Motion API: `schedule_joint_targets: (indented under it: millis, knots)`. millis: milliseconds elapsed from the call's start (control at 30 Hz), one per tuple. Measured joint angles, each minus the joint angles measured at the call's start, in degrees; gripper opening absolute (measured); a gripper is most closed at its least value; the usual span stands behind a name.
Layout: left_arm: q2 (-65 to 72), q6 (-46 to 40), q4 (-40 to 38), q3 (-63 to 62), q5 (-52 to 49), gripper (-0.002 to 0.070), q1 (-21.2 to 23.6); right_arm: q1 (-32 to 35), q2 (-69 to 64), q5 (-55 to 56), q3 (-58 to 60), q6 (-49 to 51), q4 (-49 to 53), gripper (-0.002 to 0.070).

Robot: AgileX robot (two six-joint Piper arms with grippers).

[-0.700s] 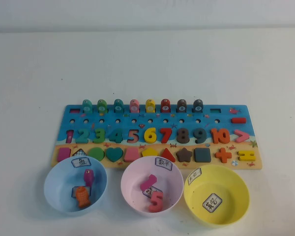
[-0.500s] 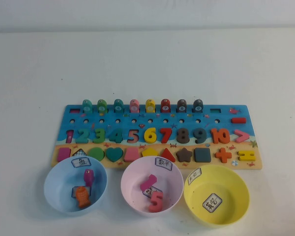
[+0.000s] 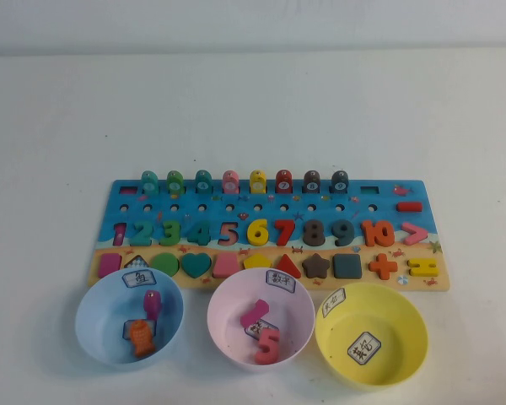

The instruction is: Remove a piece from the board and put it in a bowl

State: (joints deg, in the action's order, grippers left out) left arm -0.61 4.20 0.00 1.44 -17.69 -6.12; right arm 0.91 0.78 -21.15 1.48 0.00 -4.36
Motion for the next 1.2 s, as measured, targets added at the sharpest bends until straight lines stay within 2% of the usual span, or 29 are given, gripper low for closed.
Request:
schedule_joint_targets:
  millis: [167, 267, 500, 667, 733, 867, 1033, 1200]
  knots:
    - [0.0, 12.1, -10.5, 0.0, 7.4, -0.0004, 0.0, 0.0, 0.0, 0.0, 0.0, 0.0, 0.0, -0.0018]
    - [0.0, 15.6, -13.6, 0.0, 11.6, -0.0004, 0.0, 0.0, 0.0, 0.0, 0.0, 0.0, 0.0, -0.0018]
    - [0.0, 16.3, -14.2, 0.0, 14.9, -0.0004, 0.0, 0.0, 0.0, 0.0, 0.0, 0.0, 0.0, -0.0018]
    - [0.0, 20.3, -14.7, -0.4, 14.3, -0.0004, 0.0, 0.0, 0.0, 0.0, 0.0, 0.0, 0.0, -0.0018]
    - [0.2, 20.6, -14.7, -2.8, 9.2, -0.0004, 0.0, 0.0, 0.0, 0.0, 0.0, 0.0, 0.0, -0.0018]
    - [6.0, 15.5, -10.6, -16.9, -9.5, -0.0004, -0.1, 0.0, 0.0, 0.0, 0.0, 0.0, 0.0, -0.0018]
    - [22.1, 4.8, -6.8, -38.4, -31.2, -0.0004, -0.1, 0.0, 0.0, 0.0, 0.0, 0.0, 0.0, -0.0018]
    - [42.9, -6.3, -6.8, -55.5, -44.9, -0.0004, -0.1, 0.0, 0.0, 0.0, 0.0, 0.0, 0.0, -0.0018]
